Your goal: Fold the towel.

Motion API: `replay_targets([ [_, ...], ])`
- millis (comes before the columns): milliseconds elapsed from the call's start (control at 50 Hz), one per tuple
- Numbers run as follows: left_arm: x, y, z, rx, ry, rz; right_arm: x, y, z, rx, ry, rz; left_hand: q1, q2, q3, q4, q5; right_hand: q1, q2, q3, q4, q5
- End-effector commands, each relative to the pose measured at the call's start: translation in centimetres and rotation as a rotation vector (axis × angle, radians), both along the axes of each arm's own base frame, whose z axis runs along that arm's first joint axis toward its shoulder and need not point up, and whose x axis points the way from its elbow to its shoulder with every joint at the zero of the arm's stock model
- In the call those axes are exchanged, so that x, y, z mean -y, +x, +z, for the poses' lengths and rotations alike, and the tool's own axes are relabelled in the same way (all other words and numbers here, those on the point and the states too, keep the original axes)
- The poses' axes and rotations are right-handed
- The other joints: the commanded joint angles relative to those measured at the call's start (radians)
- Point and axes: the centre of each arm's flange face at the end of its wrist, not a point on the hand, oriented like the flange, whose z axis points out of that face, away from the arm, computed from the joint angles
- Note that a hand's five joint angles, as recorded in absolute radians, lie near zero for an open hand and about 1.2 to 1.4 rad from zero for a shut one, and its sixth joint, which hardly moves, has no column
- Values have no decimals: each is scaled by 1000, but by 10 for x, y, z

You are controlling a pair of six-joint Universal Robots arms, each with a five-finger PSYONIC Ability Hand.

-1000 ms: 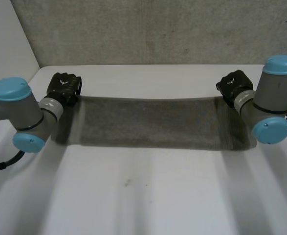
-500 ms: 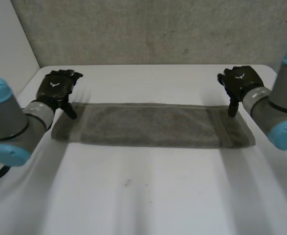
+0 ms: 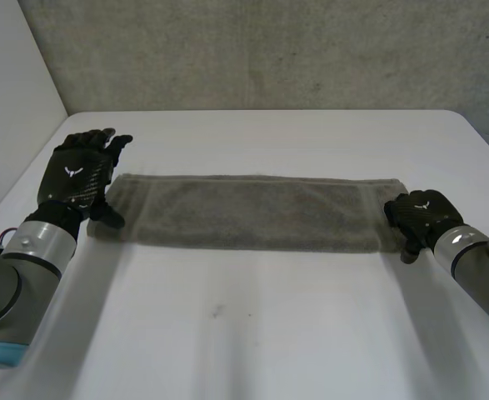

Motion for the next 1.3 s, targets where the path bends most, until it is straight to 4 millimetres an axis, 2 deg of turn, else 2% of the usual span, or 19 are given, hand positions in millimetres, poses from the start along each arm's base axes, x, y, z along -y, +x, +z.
replay_targets([
  [20, -1, -1, 1, -38, 19, -5, 16, -9, -17, -49, -20, -17, 0, 8, 9, 8, -30, 256, 256, 260, 264, 256],
  [100, -3, -1, 1, -51, 23, -7, 34, -27, -23, -99, -27, -59, 0, 8, 9, 8, -30, 750, 750, 754, 758, 750],
  [220, -4, 0, 3, -52, 18, -6, 48, -51, -21, -162, -43, -128, 0, 8, 9, 8, -30, 752, 752, 756, 759, 751],
  [360, -5, 1, 4, -53, 16, -6, 64, -112, -13, -294, -31, -235, 0, 8, 9, 8, -30, 752, 752, 756, 759, 751],
  [440, -5, 1, 4, -54, 14, -6, 63, -122, -6, -326, -22, -237, 0, 8, 9, 8, -30, 752, 752, 756, 759, 751],
  [580, -6, 2, 4, -58, 18, -2, 93, -138, 46, -363, -190, -329, 0, 8, 9, 8, -30, 752, 752, 756, 759, 751],
  [660, -6, 2, 6, -63, 15, 0, 102, -136, 71, -402, -255, -371, 0, 8, 9, 8, -30, 752, 752, 756, 759, 751],
  [700, -7, 3, 8, -70, 11, -1, 98, -94, 95, -382, -322, -293, 0, 8, 9, 8, -30, 752, 752, 756, 759, 751],
  [720, -7, 3, 8, -70, 11, -1, 98, -94, 95, -382, -322, -292, 0, 8, 9, 8, -30, 752, 752, 756, 759, 751],
  [740, -8, 3, 8, -71, 12, -3, 88, -58, 107, -349, -359, -220, 0, 8, 9, 8, -30, 752, 752, 756, 759, 751],
  [760, -8, 3, 8, -71, 12, -3, 88, -58, 107, -349, -359, -219, 0, 8, 9, 8, -30, 752, 752, 756, 759, 751],
  [780, -8, 3, 7, -72, 12, -3, 79, -27, 112, -307, -375, -162, 0, 8, 9, 8, -30, 752, 752, 756, 759, 751],
  [820, -8, 3, 7, -72, 12, -3, 70, -9, 111, -256, -363, -131, 0, 8, 9, 8, -30, 752, 752, 756, 759, 751],
  [840, -9, 2, 6, -72, 17, -4, 66, -4, 108, -203, -335, -132, 0, 8, 9, 8, -30, 302, 302, 306, 309, 302],
  [860, -10, 2, 6, -72, 17, -6, 62, -4, 102, -157, -297, -135, 0, 8, 9, 8, -30, 56, 56, 60, 64, 56],
  [900, -11, 2, 4, -71, 20, -9, 56, -6, 93, -121, -254, -133, 0, 8, 9, 8, -30, -16, -16, -12, -9, -16],
  [980, -13, 1, 3, -69, 26, -16, 44, -3, 76, -83, -193, -76, 0, 8, 9, 8, -30, -108, -108, -104, -100, -108],
  [1120, -15, 0, 2, -69, 28, -21, 36, -40, 35, -20, -37, -6, 0, 8, 9, 8, -30, -96, -96, -92, -89, -96],
  [1300, -16, 0, 1, -68, 32, -22, 39, -68, 7, -37, -16, -48, 0, 8, 9, 8, -30, -96, -96, -92, -89, -96],
])
